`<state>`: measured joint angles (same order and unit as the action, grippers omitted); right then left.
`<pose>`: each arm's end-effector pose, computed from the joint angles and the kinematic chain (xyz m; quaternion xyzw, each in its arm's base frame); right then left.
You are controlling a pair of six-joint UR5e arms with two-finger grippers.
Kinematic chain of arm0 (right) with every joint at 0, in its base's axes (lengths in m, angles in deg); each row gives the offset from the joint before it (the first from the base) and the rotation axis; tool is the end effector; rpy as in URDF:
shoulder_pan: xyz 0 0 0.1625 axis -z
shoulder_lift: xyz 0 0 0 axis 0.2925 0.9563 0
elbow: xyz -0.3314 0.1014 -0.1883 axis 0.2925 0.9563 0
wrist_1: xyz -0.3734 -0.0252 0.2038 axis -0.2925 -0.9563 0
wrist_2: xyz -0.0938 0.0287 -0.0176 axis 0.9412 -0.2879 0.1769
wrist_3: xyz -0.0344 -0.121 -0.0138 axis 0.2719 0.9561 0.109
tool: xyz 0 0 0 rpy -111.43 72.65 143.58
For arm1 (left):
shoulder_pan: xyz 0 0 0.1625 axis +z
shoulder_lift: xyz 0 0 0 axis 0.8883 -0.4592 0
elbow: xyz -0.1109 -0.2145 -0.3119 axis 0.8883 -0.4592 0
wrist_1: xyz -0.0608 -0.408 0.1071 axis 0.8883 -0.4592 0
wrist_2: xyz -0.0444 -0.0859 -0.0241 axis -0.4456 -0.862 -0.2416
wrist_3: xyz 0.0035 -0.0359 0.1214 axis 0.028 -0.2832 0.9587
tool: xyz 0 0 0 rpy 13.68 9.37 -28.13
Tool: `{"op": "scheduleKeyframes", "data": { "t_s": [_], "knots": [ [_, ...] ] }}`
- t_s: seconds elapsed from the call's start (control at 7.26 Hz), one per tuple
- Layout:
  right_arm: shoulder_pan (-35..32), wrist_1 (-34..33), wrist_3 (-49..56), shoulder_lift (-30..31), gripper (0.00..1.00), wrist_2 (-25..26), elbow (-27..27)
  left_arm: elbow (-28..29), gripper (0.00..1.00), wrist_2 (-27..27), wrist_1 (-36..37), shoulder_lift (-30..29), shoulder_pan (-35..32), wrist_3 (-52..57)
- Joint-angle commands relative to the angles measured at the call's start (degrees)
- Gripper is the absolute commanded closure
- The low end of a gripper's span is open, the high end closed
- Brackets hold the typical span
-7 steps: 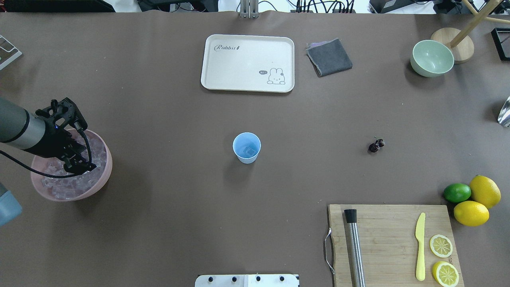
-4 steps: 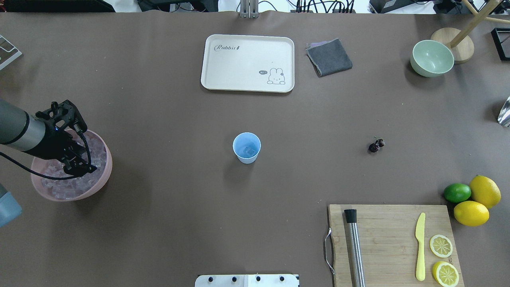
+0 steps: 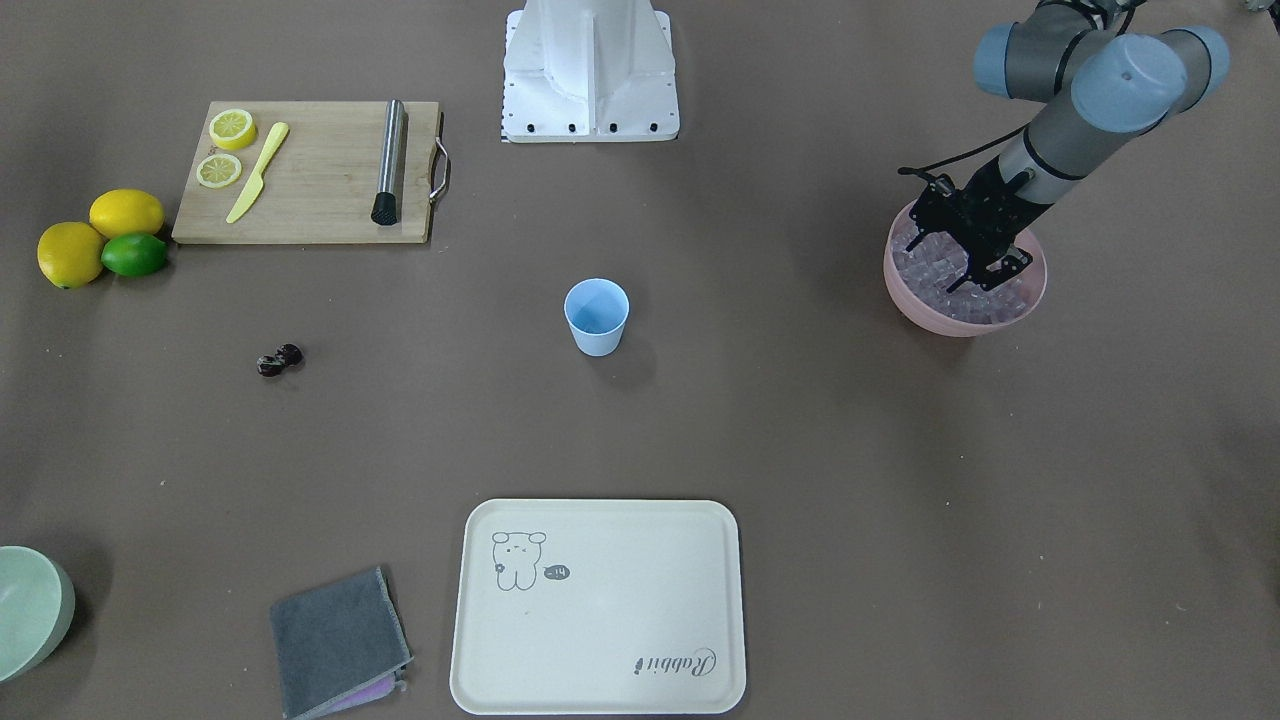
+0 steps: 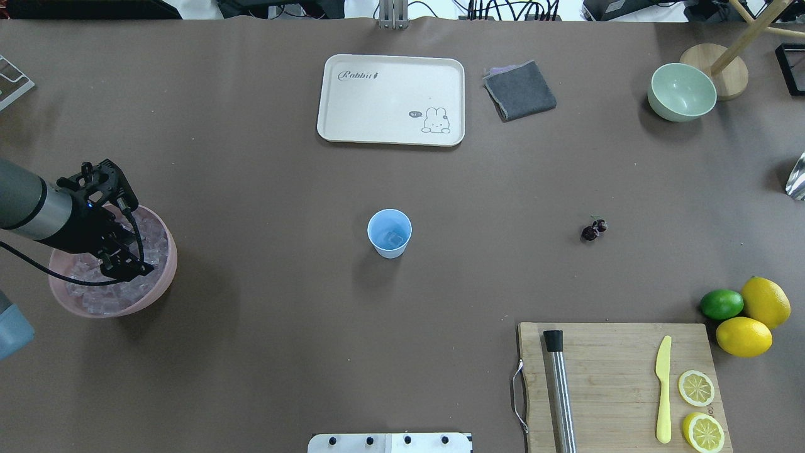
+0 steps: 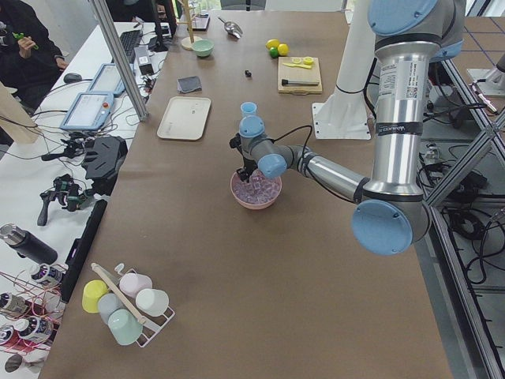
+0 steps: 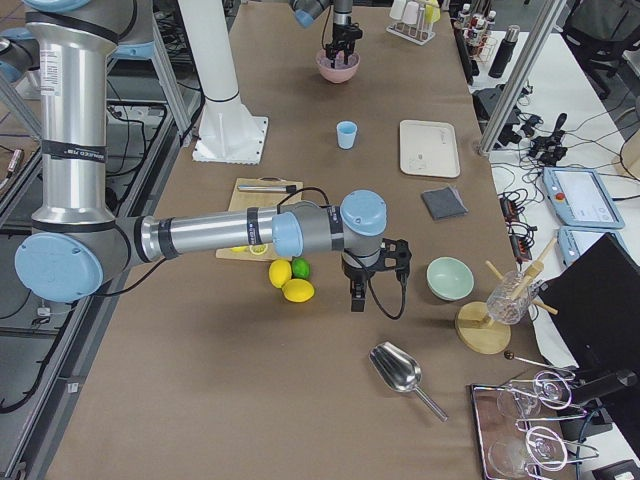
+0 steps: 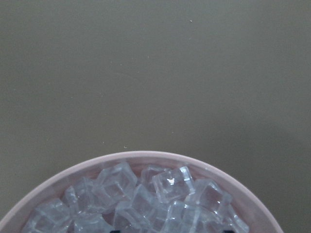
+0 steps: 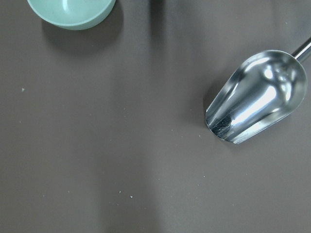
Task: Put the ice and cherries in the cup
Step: 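Lower the left gripper into the bowl and grasp another ice cube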
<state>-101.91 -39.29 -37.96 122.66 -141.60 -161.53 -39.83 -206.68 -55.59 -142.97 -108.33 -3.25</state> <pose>0.0002 -0.4869 0.5660 0.0225 -0.3906 0.0186 0.9201 0.3298 -0.4229 0.4347 0.2044 0.4096 0.3967 0.7957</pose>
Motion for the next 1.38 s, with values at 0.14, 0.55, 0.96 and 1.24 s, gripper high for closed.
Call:
{"op": "scheduleKeyframes", "data": {
  "t_s": [0.14,0.55,0.96,1.24],
  "knots": [
    [0.0,0.1,0.0,0.2,0.00,0.1,0.1,0.3,0.25,0.0,-0.1,-0.1,1.2,-0.1],
    [0.0,0.0,0.0,-0.4,0.00,0.2,0.4,-0.5,0.65,-0.2,-0.2,0.1,1.1,-0.1],
    [0.0,0.1,-2.0,-0.5,0.00,0.1,-0.1,-0.2,0.88,-3.5,-1.8,1.6,0.6,-0.1],
    [0.0,0.1,-2.0,-0.6,0.00,0.0,-0.2,-0.2,0.89,-5.3,-3.3,2.2,0.1,-0.1]
  ]
}}
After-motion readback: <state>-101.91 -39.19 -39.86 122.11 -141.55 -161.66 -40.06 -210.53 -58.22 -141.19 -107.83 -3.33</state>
